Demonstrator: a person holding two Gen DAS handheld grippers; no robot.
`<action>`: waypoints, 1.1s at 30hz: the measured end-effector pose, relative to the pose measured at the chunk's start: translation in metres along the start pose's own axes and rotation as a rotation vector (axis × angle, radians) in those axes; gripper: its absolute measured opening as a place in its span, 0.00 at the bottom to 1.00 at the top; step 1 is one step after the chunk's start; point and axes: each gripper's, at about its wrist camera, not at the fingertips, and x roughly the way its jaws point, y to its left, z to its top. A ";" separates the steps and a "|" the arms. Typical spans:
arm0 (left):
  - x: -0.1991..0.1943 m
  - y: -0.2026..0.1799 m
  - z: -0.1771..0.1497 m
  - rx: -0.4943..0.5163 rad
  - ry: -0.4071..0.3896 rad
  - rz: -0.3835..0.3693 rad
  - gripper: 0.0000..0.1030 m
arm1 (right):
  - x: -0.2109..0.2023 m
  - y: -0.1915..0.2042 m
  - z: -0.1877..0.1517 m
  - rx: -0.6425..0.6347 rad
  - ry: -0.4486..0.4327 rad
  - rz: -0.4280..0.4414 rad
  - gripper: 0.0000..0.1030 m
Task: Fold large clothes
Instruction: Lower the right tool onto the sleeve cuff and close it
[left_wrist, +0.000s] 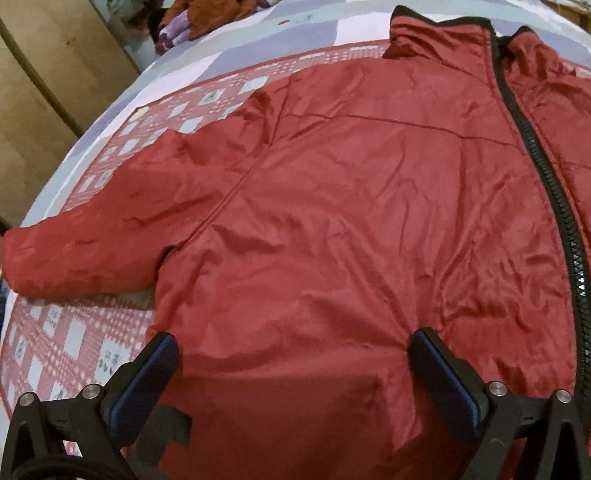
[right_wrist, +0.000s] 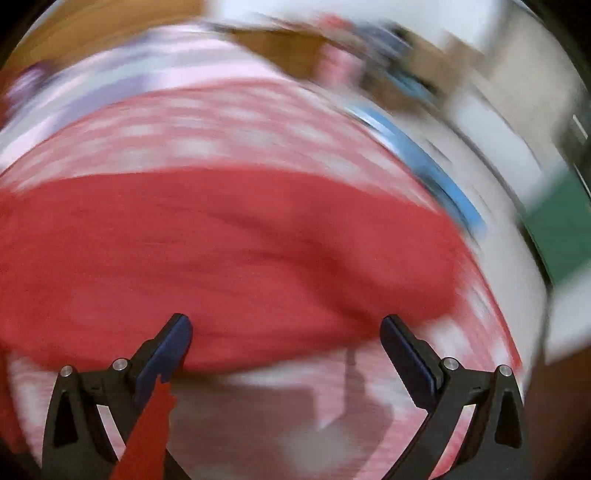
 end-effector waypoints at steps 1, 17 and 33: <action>-0.001 -0.002 0.000 0.006 -0.002 0.013 1.00 | 0.006 -0.023 -0.002 0.047 0.024 -0.029 1.00; -0.083 -0.159 0.053 0.160 -0.209 -0.221 1.00 | -0.056 -0.001 0.017 -0.147 -0.284 0.090 1.00; -0.049 -0.220 0.056 0.205 -0.148 -0.285 1.00 | 0.082 -0.076 0.071 -0.083 -0.042 0.043 1.00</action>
